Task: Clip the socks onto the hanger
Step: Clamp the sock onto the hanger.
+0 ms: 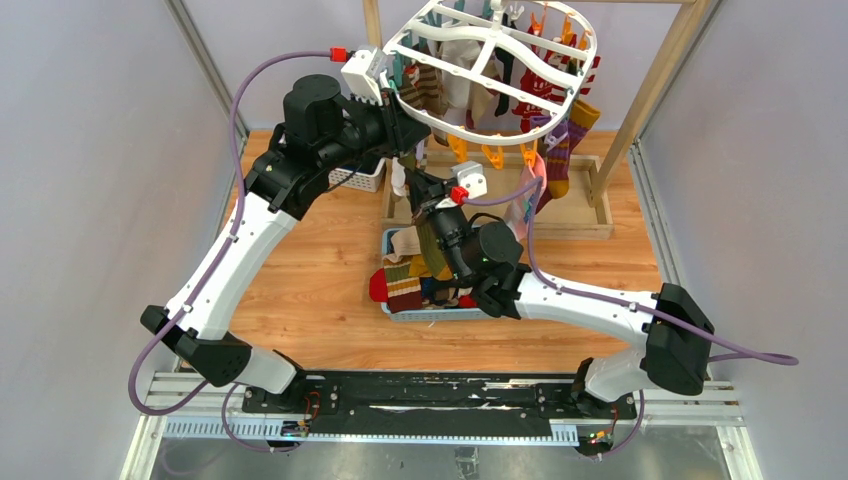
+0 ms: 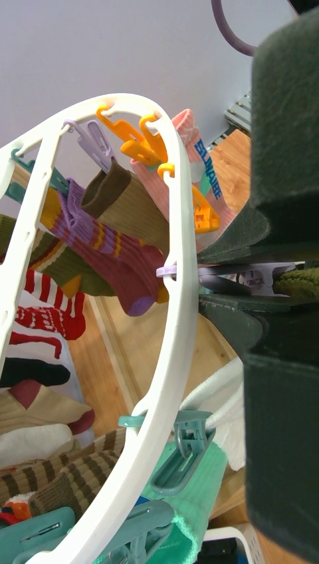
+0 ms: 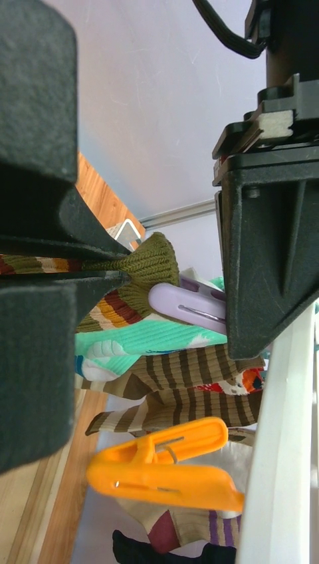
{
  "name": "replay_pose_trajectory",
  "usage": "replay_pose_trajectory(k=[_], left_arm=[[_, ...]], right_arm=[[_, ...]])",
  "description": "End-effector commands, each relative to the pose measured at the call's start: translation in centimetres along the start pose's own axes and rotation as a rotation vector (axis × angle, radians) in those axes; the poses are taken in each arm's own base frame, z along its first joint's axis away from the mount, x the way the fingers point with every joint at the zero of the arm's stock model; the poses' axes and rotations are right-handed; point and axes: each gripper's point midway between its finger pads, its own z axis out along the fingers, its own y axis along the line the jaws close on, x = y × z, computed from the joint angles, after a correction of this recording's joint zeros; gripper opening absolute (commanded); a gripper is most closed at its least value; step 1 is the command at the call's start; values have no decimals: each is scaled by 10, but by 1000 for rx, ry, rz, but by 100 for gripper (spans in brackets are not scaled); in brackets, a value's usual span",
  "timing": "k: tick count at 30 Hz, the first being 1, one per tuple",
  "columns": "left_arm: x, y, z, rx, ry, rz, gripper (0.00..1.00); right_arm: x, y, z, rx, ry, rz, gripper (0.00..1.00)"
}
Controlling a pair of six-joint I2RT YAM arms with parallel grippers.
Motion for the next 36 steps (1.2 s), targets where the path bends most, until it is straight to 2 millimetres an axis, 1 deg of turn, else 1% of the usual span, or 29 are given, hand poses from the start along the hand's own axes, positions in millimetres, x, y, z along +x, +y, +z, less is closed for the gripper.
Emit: replay_pose_trajectory(k=[1,6,11,13,14,16,17,18,19,22,24,27,29,30,33,36], left_arm=[[10,1,-7,-2,45,3,0],[10,1,-7,-4,42,6,0],[9,0,-7,-2,41,4,1],[8,1,-8,-5,39,6,10],[8,1,-8,-6,39,6,20],[6,2,-9,-13,33,8,47],[6,3,-9,-21,31,7,55],[5,4,-9,-28,26,8,61],[4,4,-10,-31,22,8,64],[3,5,-10,-33,21,10,65],[4,5,-10,-36,21,12,64],[5,9,-10,-55,20,16,63],[4,13,-11,-76,17,24,62],[4,15,-12,-85,14,30,61],[1,18,-15,-106,5,48,59],[2,19,-17,-108,12,58,60]], right_arm=[[-37,-7,10,29,-89,31,6],[-41,-10,13,36,-100,28,6],[-40,-9,14,34,-96,23,6],[-39,-10,14,35,-94,23,6],[-38,-10,13,34,-92,23,6],[-38,-11,13,36,-93,23,7],[-38,-11,13,34,-93,25,7],[-39,-11,13,33,-93,26,8],[-39,-11,12,30,-92,28,8],[-39,-12,11,21,-90,37,11],[-39,-13,9,18,-84,49,16],[-38,-13,4,2,-73,60,34],[-36,-14,-2,-12,-55,64,43],[-30,-15,-7,-22,-34,69,46],[-20,-19,-26,-72,14,118,55],[-11,-32,-46,-111,62,163,58]])
